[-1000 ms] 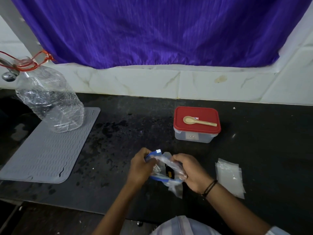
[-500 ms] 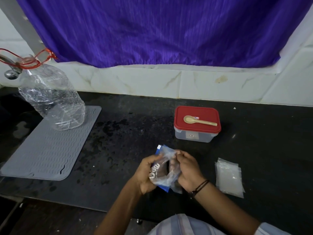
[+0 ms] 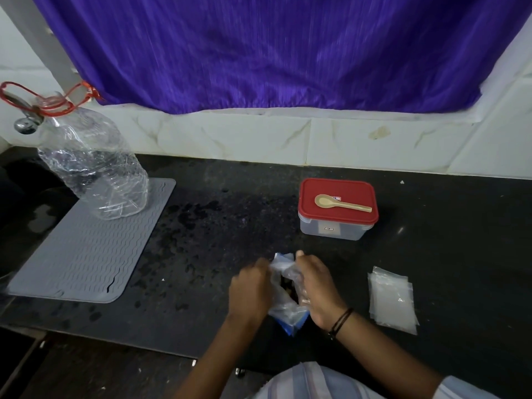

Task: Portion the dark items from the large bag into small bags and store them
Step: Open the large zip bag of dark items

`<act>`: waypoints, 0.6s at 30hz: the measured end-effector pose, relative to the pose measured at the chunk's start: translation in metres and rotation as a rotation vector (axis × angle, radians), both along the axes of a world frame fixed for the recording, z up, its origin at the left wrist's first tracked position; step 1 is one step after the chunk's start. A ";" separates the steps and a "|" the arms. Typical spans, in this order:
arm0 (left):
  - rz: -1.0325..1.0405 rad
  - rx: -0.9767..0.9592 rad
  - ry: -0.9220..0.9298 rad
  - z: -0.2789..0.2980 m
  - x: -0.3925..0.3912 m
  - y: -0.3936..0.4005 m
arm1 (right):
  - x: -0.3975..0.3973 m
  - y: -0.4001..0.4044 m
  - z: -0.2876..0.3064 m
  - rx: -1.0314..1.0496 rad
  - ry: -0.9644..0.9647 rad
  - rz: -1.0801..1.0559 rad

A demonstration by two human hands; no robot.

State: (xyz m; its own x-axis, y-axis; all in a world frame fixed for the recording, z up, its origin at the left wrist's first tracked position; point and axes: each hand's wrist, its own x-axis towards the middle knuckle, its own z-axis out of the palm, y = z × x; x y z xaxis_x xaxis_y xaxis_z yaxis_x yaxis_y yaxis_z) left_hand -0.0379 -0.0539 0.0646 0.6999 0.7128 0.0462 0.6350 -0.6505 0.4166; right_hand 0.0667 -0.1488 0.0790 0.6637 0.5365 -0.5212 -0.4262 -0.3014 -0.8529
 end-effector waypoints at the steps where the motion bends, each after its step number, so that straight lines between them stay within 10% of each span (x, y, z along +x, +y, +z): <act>1: 0.101 -0.179 -0.114 0.000 0.001 0.001 | 0.001 -0.002 -0.003 -0.020 -0.128 0.079; 6: 0.605 -1.389 -0.534 0.009 0.019 0.004 | 0.002 -0.004 -0.019 -0.140 -0.578 0.262; 11: 0.740 -1.709 -0.554 0.005 0.025 0.006 | 0.000 0.006 -0.023 -0.242 -0.613 0.214; 18: 0.225 -1.869 -0.560 0.003 0.010 0.019 | 0.012 0.009 -0.022 -0.113 -0.069 -0.028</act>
State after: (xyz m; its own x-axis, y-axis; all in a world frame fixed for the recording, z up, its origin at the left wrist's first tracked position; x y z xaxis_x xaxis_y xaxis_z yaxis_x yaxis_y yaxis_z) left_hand -0.0276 -0.0352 0.0680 0.7815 0.1828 -0.5965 0.2039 0.8288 0.5210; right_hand 0.0787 -0.1393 0.0568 0.7143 0.4575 -0.5296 -0.3772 -0.3858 -0.8420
